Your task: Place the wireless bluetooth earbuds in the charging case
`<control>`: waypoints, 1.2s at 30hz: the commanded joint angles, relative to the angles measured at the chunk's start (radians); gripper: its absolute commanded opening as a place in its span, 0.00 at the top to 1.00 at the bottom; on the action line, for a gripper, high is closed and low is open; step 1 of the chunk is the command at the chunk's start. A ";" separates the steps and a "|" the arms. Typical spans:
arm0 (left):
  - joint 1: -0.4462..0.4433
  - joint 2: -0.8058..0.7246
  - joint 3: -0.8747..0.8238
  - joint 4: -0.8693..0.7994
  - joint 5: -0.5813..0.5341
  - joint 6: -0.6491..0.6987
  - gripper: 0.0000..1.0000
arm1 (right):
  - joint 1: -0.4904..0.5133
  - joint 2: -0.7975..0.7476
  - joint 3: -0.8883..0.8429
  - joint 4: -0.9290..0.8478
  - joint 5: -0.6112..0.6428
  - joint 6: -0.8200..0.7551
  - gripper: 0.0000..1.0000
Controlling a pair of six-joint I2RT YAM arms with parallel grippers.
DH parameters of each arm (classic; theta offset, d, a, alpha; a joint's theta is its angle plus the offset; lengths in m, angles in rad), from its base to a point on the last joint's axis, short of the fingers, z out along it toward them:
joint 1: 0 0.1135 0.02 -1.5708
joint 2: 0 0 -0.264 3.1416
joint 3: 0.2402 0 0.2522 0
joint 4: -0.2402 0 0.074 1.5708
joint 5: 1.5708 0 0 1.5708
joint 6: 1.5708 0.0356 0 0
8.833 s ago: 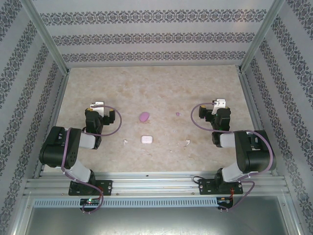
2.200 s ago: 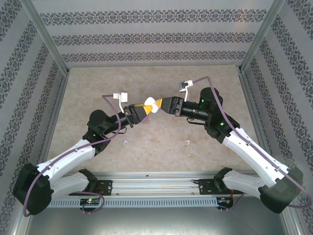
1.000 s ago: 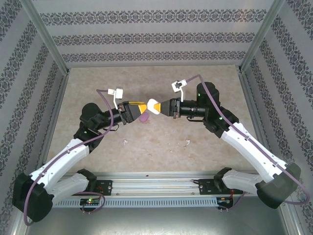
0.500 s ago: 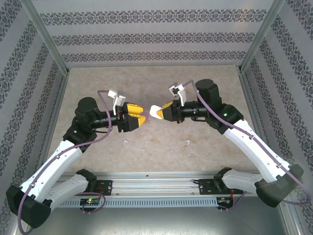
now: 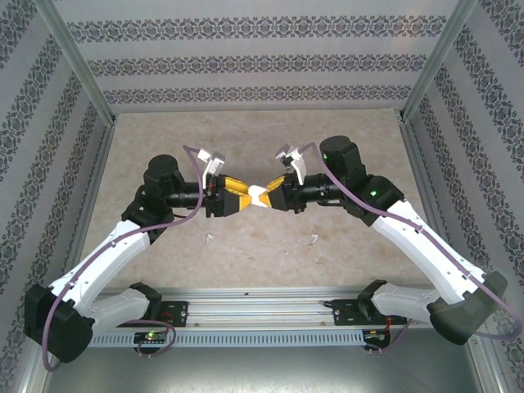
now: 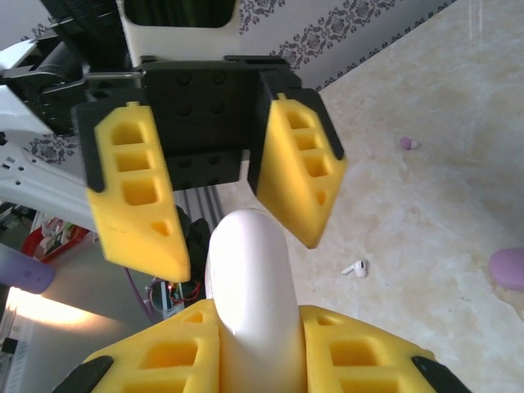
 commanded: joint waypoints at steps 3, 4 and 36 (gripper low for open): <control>0.005 0.009 0.018 0.100 0.053 -0.050 0.54 | 0.008 -0.002 0.011 0.028 -0.028 -0.019 0.89; 0.005 0.008 0.017 0.098 0.053 -0.049 0.55 | 0.008 -0.004 0.010 0.032 -0.026 -0.016 0.89; -0.049 -0.073 -0.026 -0.039 -0.042 0.153 1.00 | -0.002 -0.005 -0.042 0.092 -0.026 0.057 0.70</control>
